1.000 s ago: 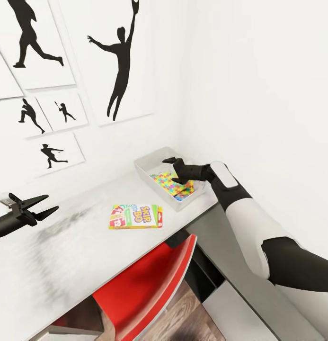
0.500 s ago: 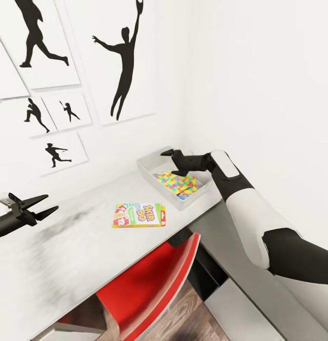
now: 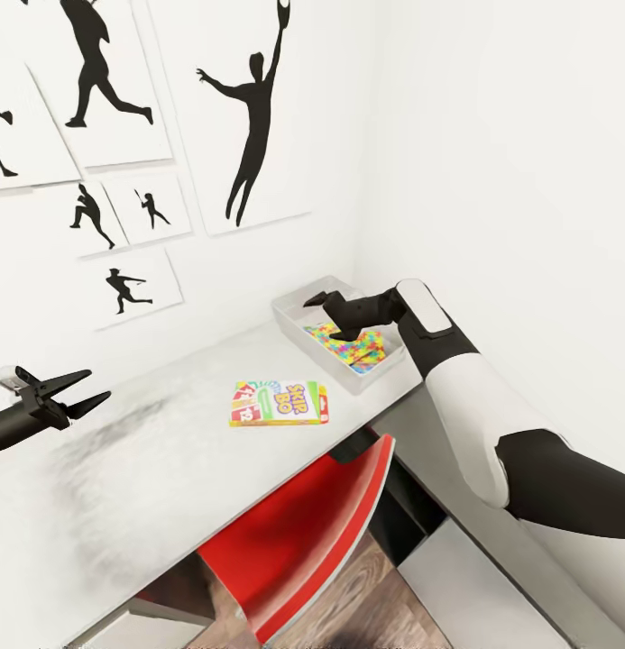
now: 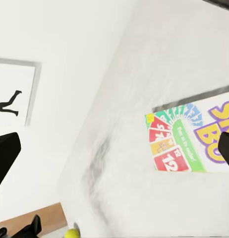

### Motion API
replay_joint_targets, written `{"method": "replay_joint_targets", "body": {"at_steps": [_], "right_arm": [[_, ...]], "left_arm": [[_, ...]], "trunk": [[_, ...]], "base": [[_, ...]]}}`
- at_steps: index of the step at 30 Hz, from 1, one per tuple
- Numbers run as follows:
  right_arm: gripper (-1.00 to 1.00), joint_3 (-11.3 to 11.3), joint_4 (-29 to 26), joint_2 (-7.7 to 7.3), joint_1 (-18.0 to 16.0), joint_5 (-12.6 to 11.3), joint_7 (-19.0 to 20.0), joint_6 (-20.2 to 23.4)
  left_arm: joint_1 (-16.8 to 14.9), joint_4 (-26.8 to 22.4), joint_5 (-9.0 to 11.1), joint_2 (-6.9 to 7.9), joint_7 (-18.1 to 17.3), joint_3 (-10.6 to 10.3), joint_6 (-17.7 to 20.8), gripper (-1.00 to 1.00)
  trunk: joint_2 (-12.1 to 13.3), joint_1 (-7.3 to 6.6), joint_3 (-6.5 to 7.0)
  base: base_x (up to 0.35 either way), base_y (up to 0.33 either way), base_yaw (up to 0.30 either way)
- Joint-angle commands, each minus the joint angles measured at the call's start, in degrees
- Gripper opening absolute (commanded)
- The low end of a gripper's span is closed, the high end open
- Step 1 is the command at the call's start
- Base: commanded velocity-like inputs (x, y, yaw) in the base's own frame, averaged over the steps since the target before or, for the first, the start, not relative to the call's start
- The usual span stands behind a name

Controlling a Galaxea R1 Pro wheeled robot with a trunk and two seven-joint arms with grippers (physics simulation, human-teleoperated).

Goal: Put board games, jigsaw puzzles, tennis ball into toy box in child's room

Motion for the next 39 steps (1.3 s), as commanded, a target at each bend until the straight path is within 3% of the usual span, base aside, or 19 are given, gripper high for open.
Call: {"method": "replay_joint_targets", "body": {"at_steps": [1, 7, 17, 21, 39], "right_arm": [[1.00, 0.1, 0.0, 0.03, -0.1, -0.6, -0.7, 0.0], [1.00, 0.5, 0.0, 0.35, -0.1, -0.6, -1.5, 0.2], [1.00, 6.9, -0.1, 0.96, -2.7, -0.6, -4.6, 0.1], [1.00, 8.5, -0.1, 1.35, -3.2, -0.5, -5.4, 0.0], [1.00, 9.5, -0.1, 2.09, -3.2, -0.6, -5.7, -0.2]], "left_arm": [[0.0, 0.0, -0.1, 0.01, -0.3, 0.0, 0.6, 1.00], [0.0, -0.1, -0.1, 0.01, -0.3, 0.0, 0.6, 1.00], [0.0, -0.3, -0.1, 0.01, -0.3, 0.0, 0.5, 1.00], [0.0, -0.3, -0.1, 0.01, -0.3, 0.0, 0.4, 1.00], [0.1, -0.4, -0.1, -0.05, -0.3, -0.2, 0.3, 1.00]], "trunk": [[-0.1, 0.02, -0.11], [-0.1, 0.02, -0.11], [-0.1, 0.02, -0.11], [-0.1, 0.02, -0.11], [-0.1, 0.02, -0.10]], "base": [[-0.120, 0.172, 0.000], [-0.048, 0.072, 0.000], [-0.075, 0.141, 0.000], [-0.019, 0.040, 0.000], [-0.003, 0.009, 0.000]]}}
